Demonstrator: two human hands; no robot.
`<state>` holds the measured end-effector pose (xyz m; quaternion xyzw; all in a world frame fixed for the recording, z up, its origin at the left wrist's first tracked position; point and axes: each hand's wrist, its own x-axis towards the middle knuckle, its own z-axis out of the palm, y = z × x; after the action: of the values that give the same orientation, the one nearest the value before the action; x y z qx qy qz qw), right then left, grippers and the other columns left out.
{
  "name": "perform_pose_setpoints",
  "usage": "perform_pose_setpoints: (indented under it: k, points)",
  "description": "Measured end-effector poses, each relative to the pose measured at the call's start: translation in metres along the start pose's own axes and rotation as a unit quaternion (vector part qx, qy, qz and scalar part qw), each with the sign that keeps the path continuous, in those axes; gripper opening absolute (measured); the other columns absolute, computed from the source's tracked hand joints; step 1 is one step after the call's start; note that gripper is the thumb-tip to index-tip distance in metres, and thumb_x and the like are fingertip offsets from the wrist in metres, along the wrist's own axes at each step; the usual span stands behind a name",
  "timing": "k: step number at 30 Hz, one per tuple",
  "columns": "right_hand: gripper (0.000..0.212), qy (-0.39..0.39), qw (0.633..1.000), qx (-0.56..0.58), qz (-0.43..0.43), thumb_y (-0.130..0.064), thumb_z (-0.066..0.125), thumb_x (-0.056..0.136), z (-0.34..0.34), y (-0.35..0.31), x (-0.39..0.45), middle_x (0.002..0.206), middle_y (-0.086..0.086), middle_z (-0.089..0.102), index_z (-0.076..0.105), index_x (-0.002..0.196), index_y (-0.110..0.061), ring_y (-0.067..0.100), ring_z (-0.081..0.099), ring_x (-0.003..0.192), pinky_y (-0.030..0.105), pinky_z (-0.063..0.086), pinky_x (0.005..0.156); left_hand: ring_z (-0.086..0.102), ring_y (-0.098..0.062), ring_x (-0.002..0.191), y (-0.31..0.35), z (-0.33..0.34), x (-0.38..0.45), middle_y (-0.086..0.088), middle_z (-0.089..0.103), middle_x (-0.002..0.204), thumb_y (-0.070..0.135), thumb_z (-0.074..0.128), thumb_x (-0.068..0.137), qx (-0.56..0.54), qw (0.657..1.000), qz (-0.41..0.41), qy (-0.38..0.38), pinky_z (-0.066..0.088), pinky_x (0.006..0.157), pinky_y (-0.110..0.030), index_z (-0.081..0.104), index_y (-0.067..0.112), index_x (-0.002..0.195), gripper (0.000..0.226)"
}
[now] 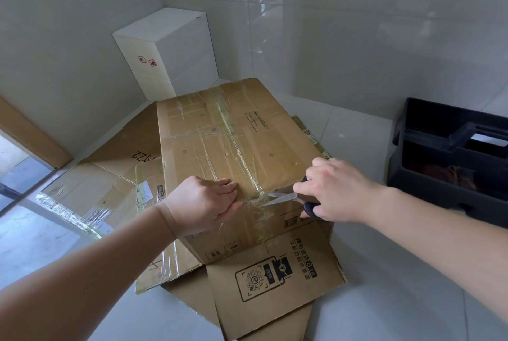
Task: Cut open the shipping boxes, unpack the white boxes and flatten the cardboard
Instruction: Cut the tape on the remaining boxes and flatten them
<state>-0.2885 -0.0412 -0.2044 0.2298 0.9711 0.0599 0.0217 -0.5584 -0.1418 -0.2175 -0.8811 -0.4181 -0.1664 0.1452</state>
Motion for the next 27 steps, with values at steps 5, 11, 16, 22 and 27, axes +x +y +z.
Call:
perform_pose_setpoints:
  k: [5, 11, 16, 22, 27]
  points:
    - [0.023, -0.029, 1.0, -0.002, -0.01, -0.037, 0.049, 0.092, -0.002, -0.001, 0.005, 0.082, 0.0, 0.061, 0.063, 0.103, -0.022, 0.017, 0.042, 0.074, 0.029, 0.048, 0.063, 0.073, -0.02, 0.082, 0.0, 0.0, 0.002, -0.007, 0.075, 0.088, 0.023, 0.055, 0.089, -0.002, 1.0, -0.001, -0.001, 0.06, 0.06, -0.031, 0.077, 0.003, 0.08, 0.031]
    - [0.016, -0.015, 0.999, 0.003, -0.032, -0.021, 0.051, 0.092, -0.002, -0.006, 0.004, 0.065, 0.001, 0.052, 0.064, 0.086, -0.014, 0.02, 0.046, 0.059, 0.028, 0.038, 0.052, 0.073, -0.02, 0.083, 0.0, 0.0, 0.002, -0.007, 0.075, 0.088, 0.023, 0.054, 0.089, -0.004, 1.0, -0.006, -0.003, 0.06, 0.06, -0.032, 0.077, 0.002, 0.081, 0.032]
    - [0.019, 0.005, 0.999, 0.032, -0.012, -0.027, 0.075, 0.075, -0.002, -0.012, -0.002, 0.055, 0.002, 0.057, 0.062, 0.069, -0.016, 0.018, 0.048, 0.052, 0.024, 0.038, 0.045, 0.073, -0.02, 0.083, 0.001, -0.001, 0.002, -0.007, 0.075, 0.088, 0.023, 0.055, 0.089, -0.003, 1.0, -0.008, -0.004, 0.06, 0.06, -0.032, 0.077, 0.002, 0.081, 0.031]
    - [0.018, 0.016, 1.0, 0.019, 0.009, -0.033, 0.059, 0.085, 0.003, -0.015, 0.002, 0.077, 0.002, 0.056, 0.061, 0.093, -0.018, 0.016, 0.038, 0.072, 0.027, 0.034, 0.055, 0.073, -0.021, 0.083, 0.002, -0.001, 0.002, -0.007, 0.075, 0.088, 0.022, 0.055, 0.089, -0.008, 1.0, -0.009, -0.011, 0.06, 0.061, -0.033, 0.076, 0.002, 0.082, 0.03]
    - [0.009, 0.031, 0.999, 0.013, -0.001, -0.022, 0.067, 0.078, -0.001, -0.023, 0.006, 0.062, 0.004, 0.058, 0.063, 0.076, -0.014, 0.017, 0.037, 0.059, 0.025, 0.029, 0.051, 0.072, -0.021, 0.084, 0.004, -0.001, 0.002, -0.007, 0.075, 0.089, 0.022, 0.053, 0.091, -0.006, 1.0, -0.006, -0.012, 0.06, 0.063, -0.033, 0.076, 0.002, 0.083, 0.031]
